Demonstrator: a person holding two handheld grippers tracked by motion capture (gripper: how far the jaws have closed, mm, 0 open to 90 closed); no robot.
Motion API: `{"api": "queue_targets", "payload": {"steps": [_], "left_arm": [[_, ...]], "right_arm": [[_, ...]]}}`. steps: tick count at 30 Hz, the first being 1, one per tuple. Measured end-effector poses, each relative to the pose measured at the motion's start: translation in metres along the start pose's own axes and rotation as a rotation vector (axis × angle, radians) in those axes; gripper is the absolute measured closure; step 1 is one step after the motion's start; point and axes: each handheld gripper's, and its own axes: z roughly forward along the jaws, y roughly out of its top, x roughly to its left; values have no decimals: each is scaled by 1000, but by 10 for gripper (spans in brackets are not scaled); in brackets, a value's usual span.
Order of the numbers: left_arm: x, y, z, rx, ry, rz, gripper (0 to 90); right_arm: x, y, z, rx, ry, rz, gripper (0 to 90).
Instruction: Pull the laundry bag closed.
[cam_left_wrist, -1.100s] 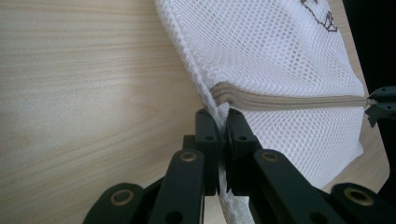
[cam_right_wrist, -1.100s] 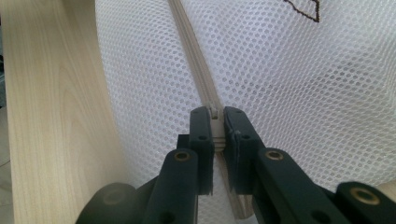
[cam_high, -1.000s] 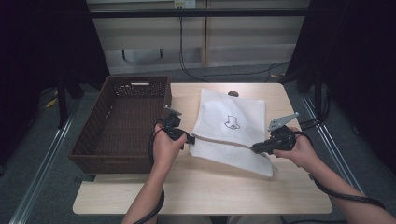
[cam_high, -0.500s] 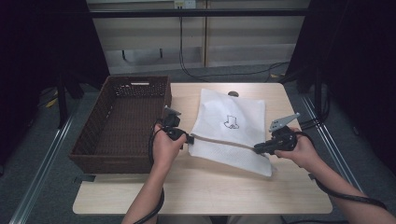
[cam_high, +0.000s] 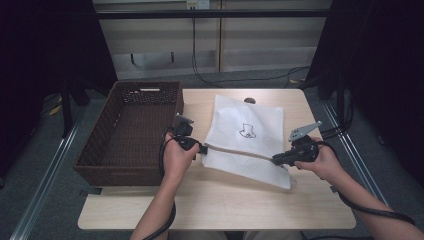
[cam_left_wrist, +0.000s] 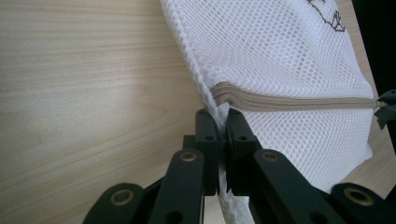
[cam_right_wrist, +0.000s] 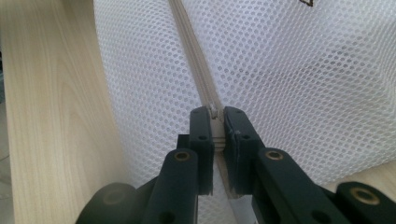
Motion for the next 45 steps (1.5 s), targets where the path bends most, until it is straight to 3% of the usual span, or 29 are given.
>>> {"api": "queue_targets", "payload": {"steps": [3,17,19,21,23,25,34,39,41,45], "left_arm": [[-2,0,0,2,16,4,862],[-2,1,-1,-4,13,-6,862],[-1,0,-2,-6,44,2,862],[2,0,-2,-2,20,-12,862],[1,0,-2,2,37,4,862],[0,1,-2,1,42,4,862],[1,0,-2,1,29,-5,862],[-1,1,-4,-8,41,5,862],[-2,1,-4,-13,65,9,862],[-1,1,-4,-9,40,-2,862]], "right_arm": [[0,0,0,1,5,-1,831],[-1,-1,-1,-4,6,0,831],[0,-1,-2,5,-2,2,831],[-1,-3,-2,0,1,8,831],[-2,-5,-3,-9,5,28,831],[-1,-3,-2,4,-8,5,831],[-5,-11,-5,-7,-4,24,831],[-5,-11,-7,-11,-6,21,831],[-4,-10,-9,-9,-5,22,830],[-7,-13,-13,-11,-19,35,831]]}}
